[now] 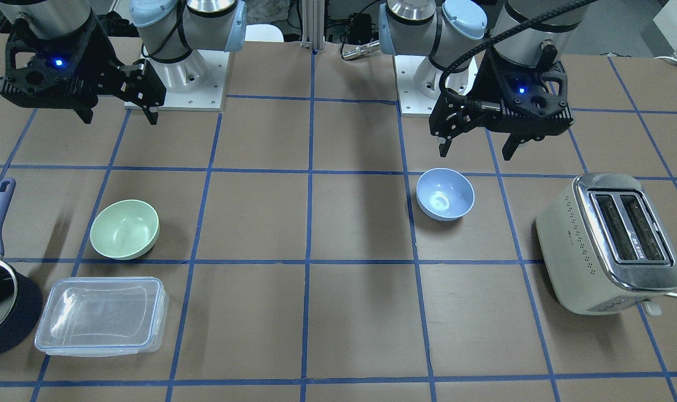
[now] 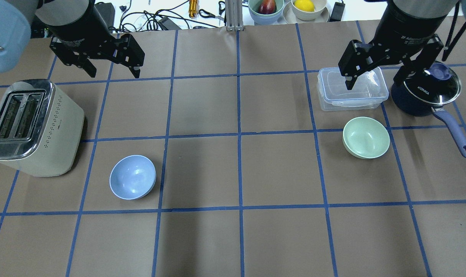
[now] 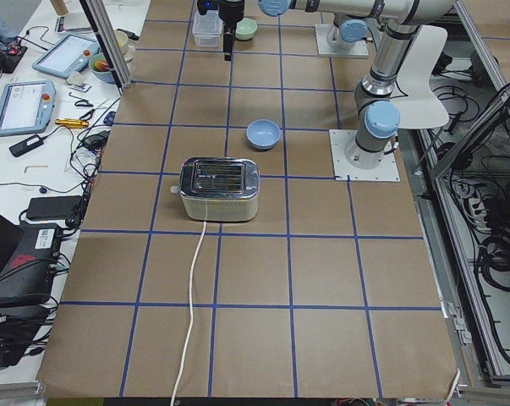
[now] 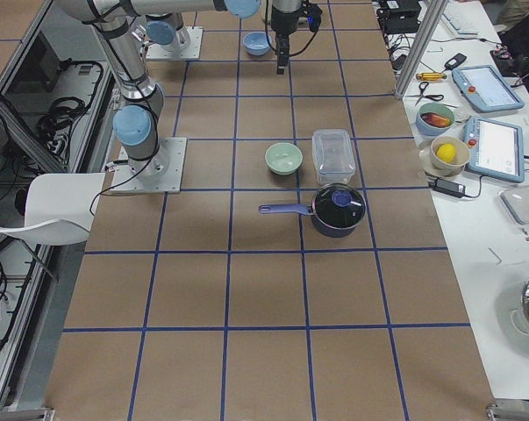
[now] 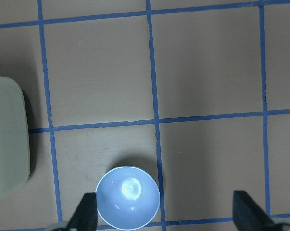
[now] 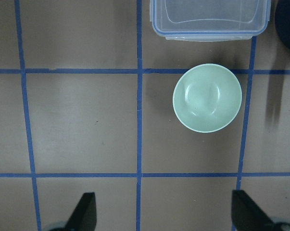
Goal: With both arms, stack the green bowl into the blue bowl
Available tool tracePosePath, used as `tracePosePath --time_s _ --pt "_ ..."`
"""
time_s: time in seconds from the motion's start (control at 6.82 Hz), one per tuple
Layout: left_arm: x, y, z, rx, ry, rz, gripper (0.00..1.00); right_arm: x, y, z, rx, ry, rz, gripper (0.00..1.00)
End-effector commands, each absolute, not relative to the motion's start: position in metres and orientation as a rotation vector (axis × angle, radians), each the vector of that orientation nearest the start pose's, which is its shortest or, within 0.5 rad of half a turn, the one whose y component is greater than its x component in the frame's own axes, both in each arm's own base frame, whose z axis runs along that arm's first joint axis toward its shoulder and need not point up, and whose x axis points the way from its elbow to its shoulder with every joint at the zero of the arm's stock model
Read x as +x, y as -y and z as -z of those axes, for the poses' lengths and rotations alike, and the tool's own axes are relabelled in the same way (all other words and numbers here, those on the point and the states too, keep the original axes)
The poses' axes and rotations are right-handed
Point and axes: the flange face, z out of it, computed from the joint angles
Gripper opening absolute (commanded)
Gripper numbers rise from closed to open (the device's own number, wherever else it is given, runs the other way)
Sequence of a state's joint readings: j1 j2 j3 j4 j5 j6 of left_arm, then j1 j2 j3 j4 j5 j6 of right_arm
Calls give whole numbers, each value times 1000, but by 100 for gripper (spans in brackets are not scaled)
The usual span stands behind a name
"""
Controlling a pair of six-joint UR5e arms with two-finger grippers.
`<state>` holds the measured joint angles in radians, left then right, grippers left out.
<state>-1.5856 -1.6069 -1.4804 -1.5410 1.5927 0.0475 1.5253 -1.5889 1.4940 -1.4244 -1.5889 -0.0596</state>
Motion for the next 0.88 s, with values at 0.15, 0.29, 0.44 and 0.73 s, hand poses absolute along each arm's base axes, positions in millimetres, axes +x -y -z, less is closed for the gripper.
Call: tracePosePath --time_s 0.15,0.29,0.44,0.73 --pt "-140 512 -516 99 -3118 124 100 111 483 -520 -27 -3146 -80 100" --pt "-141 512 -516 102 -3116 124 100 110 483 -520 -24 -3145 -80 100" --pt "-142 512 -516 106 -3116 124 100 111 484 -520 -32 -3144 -78 100" --pt "-143 512 -515 107 -3120 122 100 111 484 -520 -24 -3144 -78 100"
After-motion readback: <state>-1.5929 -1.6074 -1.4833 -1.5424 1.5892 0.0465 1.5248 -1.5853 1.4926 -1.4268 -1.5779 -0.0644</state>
